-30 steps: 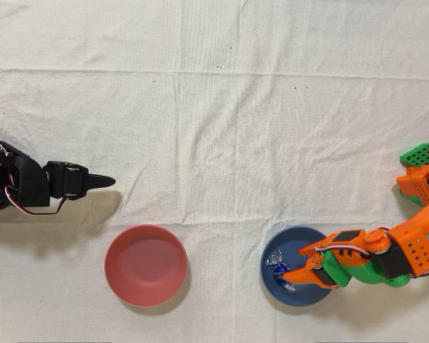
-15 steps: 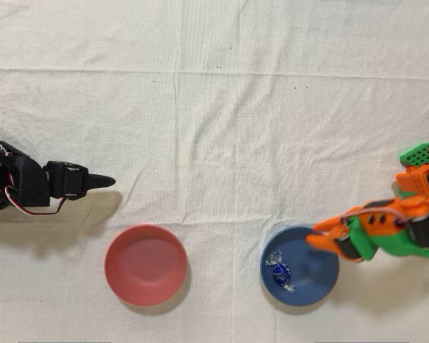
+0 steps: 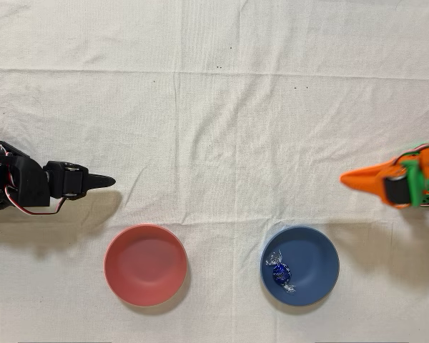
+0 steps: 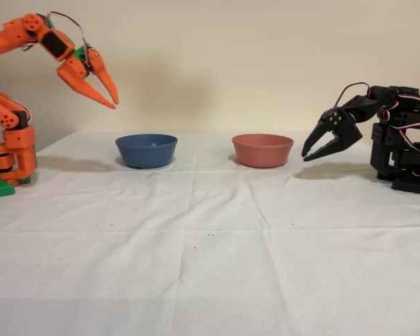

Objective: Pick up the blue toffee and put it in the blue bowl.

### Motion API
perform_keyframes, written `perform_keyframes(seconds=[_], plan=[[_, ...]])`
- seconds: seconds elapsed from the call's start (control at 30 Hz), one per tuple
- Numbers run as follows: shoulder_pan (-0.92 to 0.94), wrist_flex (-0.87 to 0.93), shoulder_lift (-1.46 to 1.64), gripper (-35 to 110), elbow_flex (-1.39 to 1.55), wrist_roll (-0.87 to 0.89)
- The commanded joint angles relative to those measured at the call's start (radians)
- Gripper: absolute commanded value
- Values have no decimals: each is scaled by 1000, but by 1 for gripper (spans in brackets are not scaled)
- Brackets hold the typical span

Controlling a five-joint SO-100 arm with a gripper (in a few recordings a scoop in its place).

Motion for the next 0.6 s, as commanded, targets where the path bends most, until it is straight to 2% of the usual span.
perform_keyframes(seconds=[0.0, 0.17, 0.33, 0.43, 0.57], plan=[[58, 41, 129, 0, 12, -31], [115, -8, 244, 0, 137, -26], [138, -34, 387, 0, 258, 104], [152, -31, 515, 0, 347, 215], [155, 38, 652, 0, 448, 219]])
